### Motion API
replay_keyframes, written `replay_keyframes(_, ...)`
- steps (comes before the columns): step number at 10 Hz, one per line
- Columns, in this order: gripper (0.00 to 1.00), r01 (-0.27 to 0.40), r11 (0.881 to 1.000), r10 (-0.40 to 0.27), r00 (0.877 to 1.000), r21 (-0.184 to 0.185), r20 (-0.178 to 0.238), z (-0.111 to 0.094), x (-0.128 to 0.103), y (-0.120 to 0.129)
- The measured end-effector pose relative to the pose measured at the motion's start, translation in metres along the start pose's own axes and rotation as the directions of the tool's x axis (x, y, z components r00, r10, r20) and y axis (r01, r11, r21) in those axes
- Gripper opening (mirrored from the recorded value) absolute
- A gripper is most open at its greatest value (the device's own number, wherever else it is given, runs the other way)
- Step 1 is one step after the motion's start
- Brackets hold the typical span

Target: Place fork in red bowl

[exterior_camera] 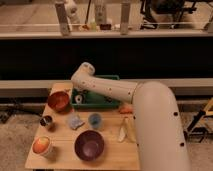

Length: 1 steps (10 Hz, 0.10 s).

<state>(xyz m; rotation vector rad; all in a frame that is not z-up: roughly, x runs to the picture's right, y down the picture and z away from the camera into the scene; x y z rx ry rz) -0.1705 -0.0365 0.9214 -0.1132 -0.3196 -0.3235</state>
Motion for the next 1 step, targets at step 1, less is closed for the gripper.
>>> replay_keyframes(1, 0.05, 0.015, 1.0, -0.015, 1.0, 0.003, 0.01, -0.0005, -0.003, -0.0006)
